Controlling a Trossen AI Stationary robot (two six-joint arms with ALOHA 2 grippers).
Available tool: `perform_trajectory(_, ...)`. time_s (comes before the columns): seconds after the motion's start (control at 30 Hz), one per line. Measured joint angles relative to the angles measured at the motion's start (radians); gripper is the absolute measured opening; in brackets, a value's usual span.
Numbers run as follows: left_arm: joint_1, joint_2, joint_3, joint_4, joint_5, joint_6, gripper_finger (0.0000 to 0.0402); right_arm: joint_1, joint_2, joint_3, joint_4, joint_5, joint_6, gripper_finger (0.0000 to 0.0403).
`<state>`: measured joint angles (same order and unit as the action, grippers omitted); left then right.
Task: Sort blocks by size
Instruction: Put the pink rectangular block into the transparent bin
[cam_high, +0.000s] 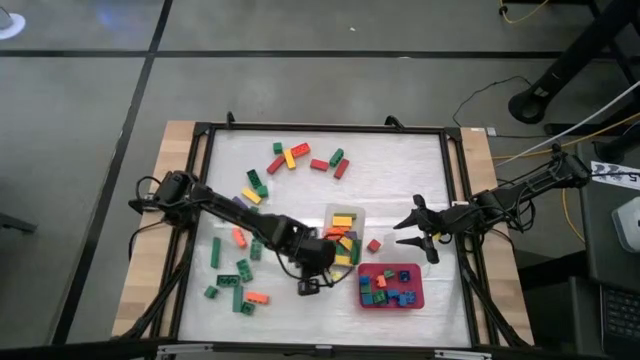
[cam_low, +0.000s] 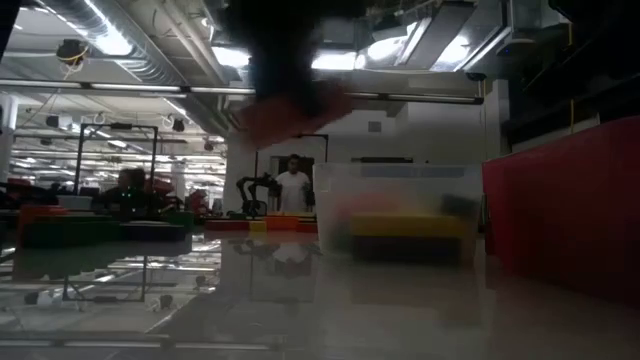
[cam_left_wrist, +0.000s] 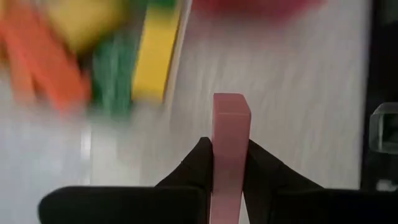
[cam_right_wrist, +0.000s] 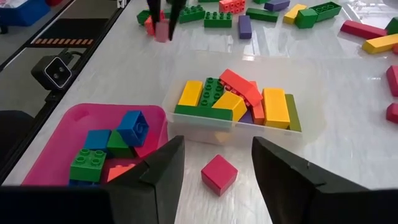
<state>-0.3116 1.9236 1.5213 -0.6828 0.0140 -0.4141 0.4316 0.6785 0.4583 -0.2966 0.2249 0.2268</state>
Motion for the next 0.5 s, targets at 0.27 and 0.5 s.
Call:
perform_trajectory(0.27,0.079,0.009,0.010,0.160,-0.108,0.170,0.0074,0.000,0.000,0.000,0.000,0.000,0.000,0.0186)
perform_trajectory(0.5,0.121,0.019,0.010,0.161,-0.113,0.173,0.0126,0.000,0.000,0.000,-0.004,0.000,0.000,0.0186)
